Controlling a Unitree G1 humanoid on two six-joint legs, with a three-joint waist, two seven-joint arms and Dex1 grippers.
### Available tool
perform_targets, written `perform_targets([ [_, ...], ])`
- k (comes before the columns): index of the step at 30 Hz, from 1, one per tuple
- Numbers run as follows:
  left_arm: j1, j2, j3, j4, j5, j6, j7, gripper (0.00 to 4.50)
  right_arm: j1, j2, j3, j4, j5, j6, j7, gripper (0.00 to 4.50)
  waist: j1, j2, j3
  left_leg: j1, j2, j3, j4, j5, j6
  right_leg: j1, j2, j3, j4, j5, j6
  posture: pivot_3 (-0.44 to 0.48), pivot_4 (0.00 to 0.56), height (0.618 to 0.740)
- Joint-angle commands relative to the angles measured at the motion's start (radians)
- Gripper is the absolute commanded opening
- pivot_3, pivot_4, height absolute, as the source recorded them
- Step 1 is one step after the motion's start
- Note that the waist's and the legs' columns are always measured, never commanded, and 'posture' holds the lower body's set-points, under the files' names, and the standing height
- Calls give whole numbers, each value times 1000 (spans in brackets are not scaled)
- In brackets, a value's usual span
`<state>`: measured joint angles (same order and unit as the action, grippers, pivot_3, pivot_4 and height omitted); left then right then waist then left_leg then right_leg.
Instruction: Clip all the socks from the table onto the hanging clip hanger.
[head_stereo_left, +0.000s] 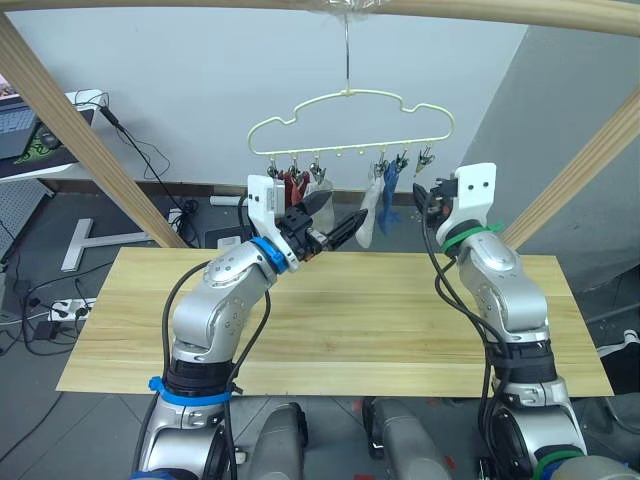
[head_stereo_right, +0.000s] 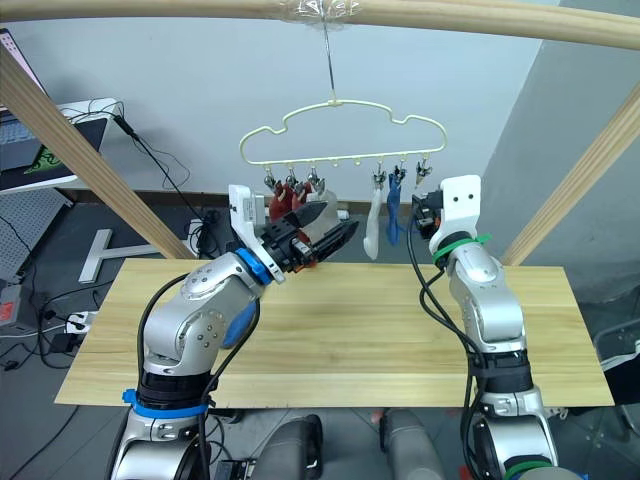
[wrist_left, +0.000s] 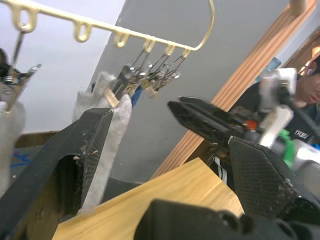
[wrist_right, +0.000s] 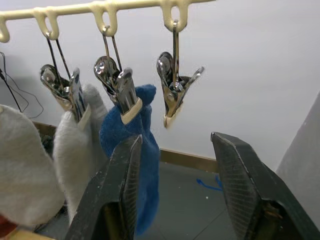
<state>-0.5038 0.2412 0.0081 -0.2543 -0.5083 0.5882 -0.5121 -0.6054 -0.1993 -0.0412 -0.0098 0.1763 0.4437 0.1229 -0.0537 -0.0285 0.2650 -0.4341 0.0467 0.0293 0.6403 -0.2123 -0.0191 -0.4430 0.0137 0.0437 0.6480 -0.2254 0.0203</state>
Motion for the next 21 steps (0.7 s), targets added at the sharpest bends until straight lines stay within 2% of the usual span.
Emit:
perform_targets([
  [1, -17, 7, 9, -58, -21, 1, 2, 4284, -38, 4, -14, 27, -12, -66, 6, 2296, 3, 0, 0, 0, 0, 0, 0, 0, 0, 0, 0, 0, 0, 0, 0, -3, 270, 740],
  [21, -77, 24, 5, -84, -32, 15, 0, 4284, -183, 28, -15, 242, -29, -211, 60, 2296, 21, 0, 0, 0, 0, 0, 0, 0, 0, 0, 0, 0, 1, 0, 0, 19, 256, 740],
])
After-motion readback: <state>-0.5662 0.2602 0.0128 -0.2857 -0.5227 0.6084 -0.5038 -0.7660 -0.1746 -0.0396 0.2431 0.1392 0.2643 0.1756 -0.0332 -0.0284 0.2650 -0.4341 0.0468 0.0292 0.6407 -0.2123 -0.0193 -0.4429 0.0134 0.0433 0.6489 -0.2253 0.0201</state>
